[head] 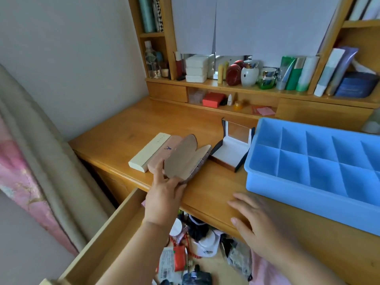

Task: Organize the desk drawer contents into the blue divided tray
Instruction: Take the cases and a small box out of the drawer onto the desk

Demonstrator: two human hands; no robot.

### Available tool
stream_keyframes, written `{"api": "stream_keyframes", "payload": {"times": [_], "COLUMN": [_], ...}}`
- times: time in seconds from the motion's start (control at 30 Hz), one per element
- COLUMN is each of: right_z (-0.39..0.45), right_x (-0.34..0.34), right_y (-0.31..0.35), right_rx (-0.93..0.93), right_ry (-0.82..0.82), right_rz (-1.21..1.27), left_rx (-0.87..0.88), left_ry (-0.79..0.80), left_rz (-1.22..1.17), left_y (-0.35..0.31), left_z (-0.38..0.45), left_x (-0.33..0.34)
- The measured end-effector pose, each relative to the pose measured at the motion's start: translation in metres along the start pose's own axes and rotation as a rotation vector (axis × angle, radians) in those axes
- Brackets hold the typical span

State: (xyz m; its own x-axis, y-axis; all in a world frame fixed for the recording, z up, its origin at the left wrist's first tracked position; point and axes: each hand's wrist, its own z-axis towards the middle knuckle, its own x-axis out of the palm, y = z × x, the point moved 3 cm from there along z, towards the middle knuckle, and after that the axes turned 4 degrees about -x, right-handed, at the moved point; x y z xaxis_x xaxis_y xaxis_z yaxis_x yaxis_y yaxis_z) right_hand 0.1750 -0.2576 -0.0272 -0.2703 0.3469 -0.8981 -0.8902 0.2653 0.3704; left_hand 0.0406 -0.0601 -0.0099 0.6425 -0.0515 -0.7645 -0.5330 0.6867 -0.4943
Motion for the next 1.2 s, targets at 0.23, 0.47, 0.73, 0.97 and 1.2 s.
{"api": "stream_keyframes", "payload": {"times": [0.23,0.47,0.73,0.97,1.2], "right_z": [-0.001,-0.031,-0.159,-0.204,-0.158], "right_x": [-0.004,-0.009,0.066,0.068,0.047], "right_y": [0.001,0.026,-0.011,0.015,-0.047], "right_rx": [-0.024,-0.171,0.358,0.123,0.44], "right_ry": [-0.035,-0.116,0.415,0.474,0.343], "right_rz": [0.03,-0.071,-0.146,0.058,-0.097], "left_rx": [-0.065,0.16,-0.017,0.049,0.058], "left_ry": [0.101,0.143,1.022,0.979,0.925], "left_rz": [0.124,-0.057,0.24,0.256,0.312], "left_y": [-0.005,0.012,0.064,0.057,0.037], "left_z": [0.036,-0.062,-0.175,-0.189,-0.17], "left_x": [0.014,-0.024,-0.015,-0.022,0.002]}}
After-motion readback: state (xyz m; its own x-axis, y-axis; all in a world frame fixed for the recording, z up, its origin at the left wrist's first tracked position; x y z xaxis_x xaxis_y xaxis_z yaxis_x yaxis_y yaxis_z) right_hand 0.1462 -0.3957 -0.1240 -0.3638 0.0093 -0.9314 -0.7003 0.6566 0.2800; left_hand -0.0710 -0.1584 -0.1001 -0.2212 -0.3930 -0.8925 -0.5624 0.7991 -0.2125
